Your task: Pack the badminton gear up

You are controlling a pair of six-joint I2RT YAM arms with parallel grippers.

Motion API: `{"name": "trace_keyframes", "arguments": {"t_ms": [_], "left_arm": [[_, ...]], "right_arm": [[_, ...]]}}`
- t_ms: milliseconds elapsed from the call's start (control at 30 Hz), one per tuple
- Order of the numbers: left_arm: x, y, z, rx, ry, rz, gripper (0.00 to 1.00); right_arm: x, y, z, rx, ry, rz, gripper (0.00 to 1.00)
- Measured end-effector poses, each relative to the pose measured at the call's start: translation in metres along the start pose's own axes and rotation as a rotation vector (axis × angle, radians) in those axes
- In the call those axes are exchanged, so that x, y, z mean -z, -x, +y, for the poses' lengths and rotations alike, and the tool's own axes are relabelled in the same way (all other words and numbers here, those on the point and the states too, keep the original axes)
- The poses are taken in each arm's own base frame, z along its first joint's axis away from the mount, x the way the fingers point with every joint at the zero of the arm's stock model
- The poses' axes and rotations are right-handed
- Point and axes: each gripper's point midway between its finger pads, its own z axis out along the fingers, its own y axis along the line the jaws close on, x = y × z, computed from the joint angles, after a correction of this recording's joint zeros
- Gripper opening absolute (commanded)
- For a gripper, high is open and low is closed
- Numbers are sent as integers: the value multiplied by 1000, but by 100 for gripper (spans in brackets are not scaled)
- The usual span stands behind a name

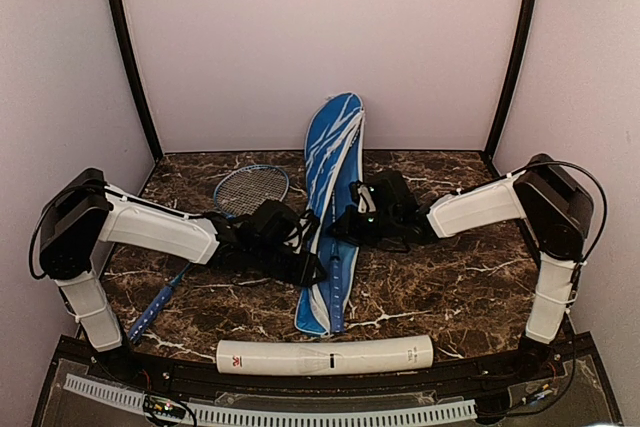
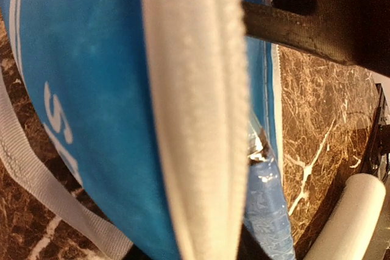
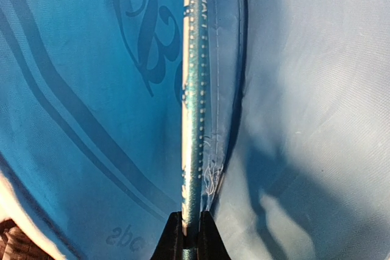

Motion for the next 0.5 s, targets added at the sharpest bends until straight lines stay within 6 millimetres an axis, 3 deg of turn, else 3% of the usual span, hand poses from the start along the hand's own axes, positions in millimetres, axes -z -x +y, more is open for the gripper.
{"name": "trace_keyframes", "arguments": {"t_ms": [200, 500], "left_arm": [[0, 0, -1, 6, -3, -2, 1], [1, 2, 3, -1, 19, -11, 0]], "right_arm": [[0, 2, -1, -1, -7, -9, 0], [1, 3, -7, 6, -34, -18, 0]]}}
